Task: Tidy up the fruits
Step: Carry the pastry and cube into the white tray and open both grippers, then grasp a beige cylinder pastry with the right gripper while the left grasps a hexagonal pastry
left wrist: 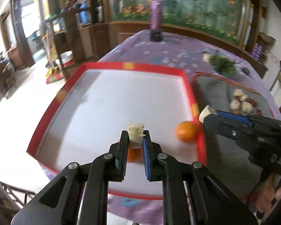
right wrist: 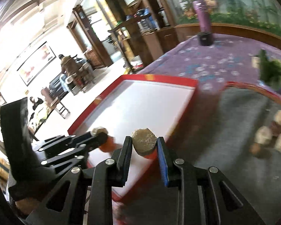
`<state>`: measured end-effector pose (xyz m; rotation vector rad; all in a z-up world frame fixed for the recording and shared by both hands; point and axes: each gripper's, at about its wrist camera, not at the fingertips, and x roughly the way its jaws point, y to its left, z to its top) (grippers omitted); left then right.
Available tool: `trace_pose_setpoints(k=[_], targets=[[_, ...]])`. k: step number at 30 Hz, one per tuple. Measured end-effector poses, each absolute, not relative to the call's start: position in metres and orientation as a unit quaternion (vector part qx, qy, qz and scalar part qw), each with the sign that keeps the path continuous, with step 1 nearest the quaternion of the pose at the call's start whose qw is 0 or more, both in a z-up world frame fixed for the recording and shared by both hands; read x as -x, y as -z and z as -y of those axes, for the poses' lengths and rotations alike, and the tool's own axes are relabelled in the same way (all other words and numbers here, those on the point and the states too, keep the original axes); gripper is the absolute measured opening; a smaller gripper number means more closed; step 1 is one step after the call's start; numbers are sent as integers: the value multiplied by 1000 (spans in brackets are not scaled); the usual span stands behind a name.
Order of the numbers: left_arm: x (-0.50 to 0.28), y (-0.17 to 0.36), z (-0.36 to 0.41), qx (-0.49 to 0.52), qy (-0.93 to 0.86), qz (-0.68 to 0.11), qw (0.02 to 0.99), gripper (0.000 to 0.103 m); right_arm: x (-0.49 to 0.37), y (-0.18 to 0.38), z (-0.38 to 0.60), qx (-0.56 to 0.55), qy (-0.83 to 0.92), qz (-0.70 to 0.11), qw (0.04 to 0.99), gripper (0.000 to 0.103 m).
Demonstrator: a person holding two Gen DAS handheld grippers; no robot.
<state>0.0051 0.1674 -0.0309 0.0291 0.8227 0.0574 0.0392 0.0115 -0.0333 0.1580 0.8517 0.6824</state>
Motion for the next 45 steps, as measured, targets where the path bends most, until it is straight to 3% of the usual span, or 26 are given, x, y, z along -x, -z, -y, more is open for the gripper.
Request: trace_pose_setpoints(k=[9, 13, 14, 21, 31, 41, 44, 45], targets=[[0, 32, -182, -22, -80, -387, 918, 16, -35, 43, -51, -67, -340, -428, 835, 30], [-1, 30, -178, -20, -91, -387, 918, 39, -28, 31, -37, -88, -353, -405, 839, 36], [0, 30, -176, -20, -90, -385, 918, 41, -25, 28, -30, -95, -355, -396, 842, 40], [8, 15, -138, -41, -50, -349, 935, 61, -23, 28, 41, -129, -297, -367, 872, 42], [5, 16, -60, -70, 57, -360, 928, 62, -43, 68, 171, -145, -112, -410, 894, 43], [-31, 18, -8, -81, 115, -380, 914, 62, -94, 89, 171, -133, -83, -448, 880, 48], [-45, 22, 4, -82, 128, -393, 907, 62, -99, 94, 171, -125, -60, -455, 880, 31], [-49, 24, 7, -82, 132, -397, 904, 62, -97, 94, 178, -136, -67, -451, 879, 31]])
